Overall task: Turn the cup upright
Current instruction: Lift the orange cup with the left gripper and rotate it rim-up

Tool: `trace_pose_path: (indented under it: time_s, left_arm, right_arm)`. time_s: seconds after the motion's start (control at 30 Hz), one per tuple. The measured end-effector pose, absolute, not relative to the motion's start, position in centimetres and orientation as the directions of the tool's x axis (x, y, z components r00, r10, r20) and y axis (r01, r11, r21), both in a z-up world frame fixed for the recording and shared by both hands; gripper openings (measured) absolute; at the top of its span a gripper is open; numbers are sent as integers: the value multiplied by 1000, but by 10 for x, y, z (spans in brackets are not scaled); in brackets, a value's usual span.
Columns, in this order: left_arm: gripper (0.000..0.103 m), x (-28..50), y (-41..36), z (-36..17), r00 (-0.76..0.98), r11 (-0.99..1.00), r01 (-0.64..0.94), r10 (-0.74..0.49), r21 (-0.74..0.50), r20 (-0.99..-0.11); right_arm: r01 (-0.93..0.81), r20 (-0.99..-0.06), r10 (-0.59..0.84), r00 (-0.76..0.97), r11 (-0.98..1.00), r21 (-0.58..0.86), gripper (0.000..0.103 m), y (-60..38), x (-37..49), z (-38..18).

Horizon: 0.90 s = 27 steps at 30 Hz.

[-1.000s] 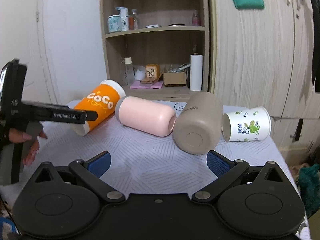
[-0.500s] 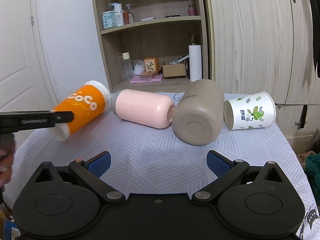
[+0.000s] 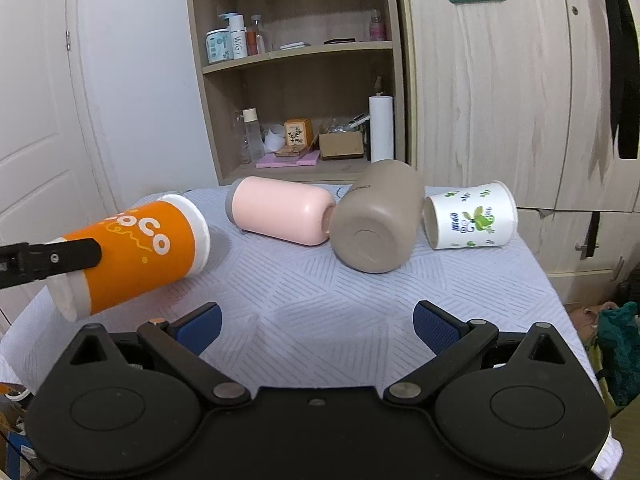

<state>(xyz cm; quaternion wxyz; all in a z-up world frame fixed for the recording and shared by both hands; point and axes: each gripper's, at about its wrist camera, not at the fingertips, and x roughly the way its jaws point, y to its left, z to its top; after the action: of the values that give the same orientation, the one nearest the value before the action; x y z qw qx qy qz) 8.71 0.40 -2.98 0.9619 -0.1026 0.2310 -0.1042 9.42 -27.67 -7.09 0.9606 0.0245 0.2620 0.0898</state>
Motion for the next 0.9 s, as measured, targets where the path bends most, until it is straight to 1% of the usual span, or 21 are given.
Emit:
trace_pose_path:
  time_s: [0.13,0.23,0.3,0.43,0.63,0.73,0.9]
  left_arm:
    - [59,83,-12,-36,850,946,178,-287,-271,-441]
    - [59,84,-23,-42,840,944,187,-297,-272,-453]
    - [59,85,-28,-43,834,940,198,-310,-276,-457]
    - [59,89,-36,-43,821,936,211,-326,-280,-469]
    - [59,95,-43,-49,785,924,213,-355,-318,-507]
    - [59,96,-46,-54,779,918,220,-369,-331,-507]
    - [60,103,-49,-59,738,910,219,-391,-352,-550]
  right_arm:
    - [-147,-504,166,848,986,77,103,-279,87,-71]
    - [-91,-516,80,853,996,4,103,-276,85,-73]
    - [-74,-516,51,855,997,-25,103,-277,83,-75]
    - [-77,-525,64,849,997,-2,103,-286,78,-75]
    - [-76,-527,62,847,997,-5,103,-293,76,-73]
    - [-86,-534,74,842,996,2,103,-296,74,-76]
    - [-80,-543,79,836,997,22,103,-299,76,-80]
